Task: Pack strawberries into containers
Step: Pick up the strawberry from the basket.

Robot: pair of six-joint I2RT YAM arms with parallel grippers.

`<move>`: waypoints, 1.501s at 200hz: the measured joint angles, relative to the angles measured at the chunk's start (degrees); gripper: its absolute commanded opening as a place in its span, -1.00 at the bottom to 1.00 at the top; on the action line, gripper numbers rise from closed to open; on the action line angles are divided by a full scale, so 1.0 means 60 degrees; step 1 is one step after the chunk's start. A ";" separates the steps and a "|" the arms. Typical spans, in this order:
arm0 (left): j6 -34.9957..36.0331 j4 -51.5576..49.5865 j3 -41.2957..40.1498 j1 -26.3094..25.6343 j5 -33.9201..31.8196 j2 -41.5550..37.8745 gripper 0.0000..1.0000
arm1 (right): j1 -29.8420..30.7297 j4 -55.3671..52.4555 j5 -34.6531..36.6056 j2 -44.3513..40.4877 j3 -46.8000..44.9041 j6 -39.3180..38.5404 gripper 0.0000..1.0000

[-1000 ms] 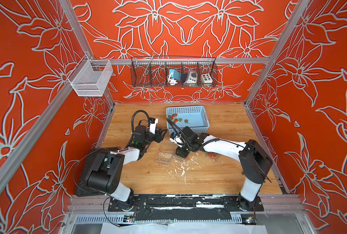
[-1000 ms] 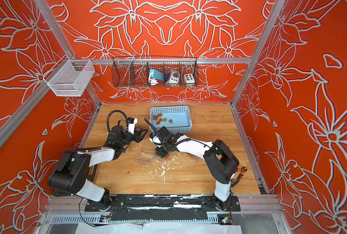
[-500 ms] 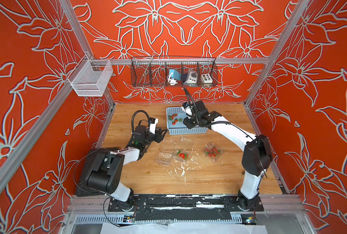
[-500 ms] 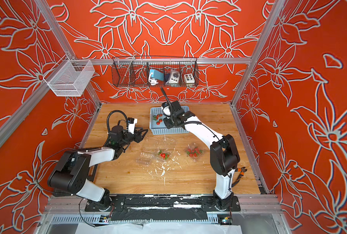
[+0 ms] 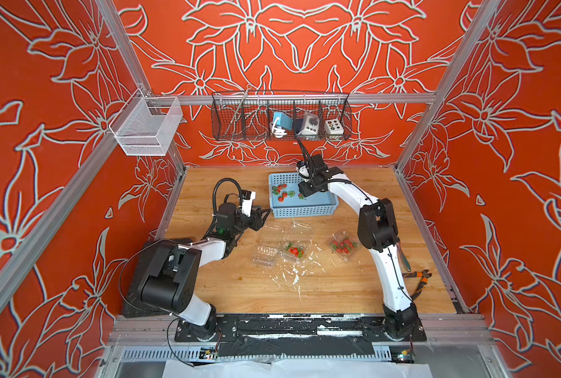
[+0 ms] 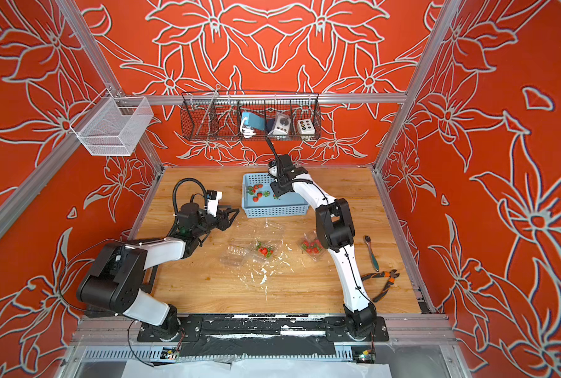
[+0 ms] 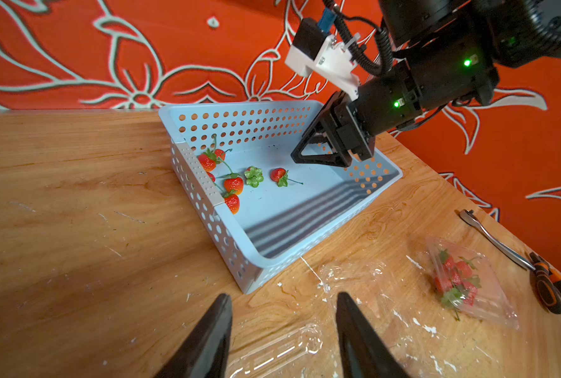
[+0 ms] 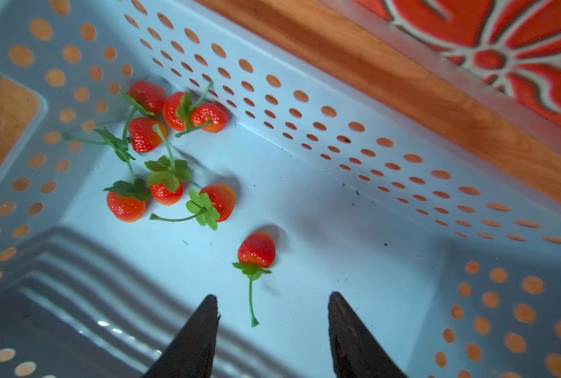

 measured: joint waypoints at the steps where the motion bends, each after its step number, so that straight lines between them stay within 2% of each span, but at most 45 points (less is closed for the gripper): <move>1: 0.0000 0.0000 0.0000 0.0000 0.0000 0.0000 0.02 | 0.0000 -0.0007 0.0004 0.0011 0.0011 -0.0015 0.24; 74: 0.0004 -0.0004 0.0000 0.0000 -0.0004 0.0000 0.02 | -0.0051 -0.1031 -0.0248 0.0732 0.0947 -0.0772 0.07; 120: 0.0004 -0.0007 0.0000 0.0000 -0.0004 0.0000 0.02 | -0.0066 -0.1475 -0.0503 0.1107 0.1315 -0.0889 0.03; 161: 0.0004 -0.0007 0.0000 0.0000 -0.0004 0.0000 0.02 | -0.0066 -0.1869 -0.0503 0.1494 0.1708 -0.0962 -0.08; 182: 0.0004 -0.0007 0.0000 0.0000 -0.0004 0.0000 0.02 | -0.0069 -0.1985 -0.0499 0.1694 0.2051 -0.0998 -0.23; 218: 0.0004 -0.0007 0.0000 0.0000 -0.0004 0.0000 0.02 | -0.0087 -0.2113 -0.0514 0.1712 0.2109 -0.0984 -0.74; 245: 0.0004 -0.0007 0.0000 0.0000 -0.0004 0.0000 0.02 | -0.0109 -0.2138 -0.0539 0.1712 0.2109 -0.0918 -1.00; 300: 0.0004 -0.0007 0.0000 0.0000 -0.0004 0.0000 0.02 | -0.0135 -0.2055 -0.0765 0.1326 0.1679 -0.0871 -1.00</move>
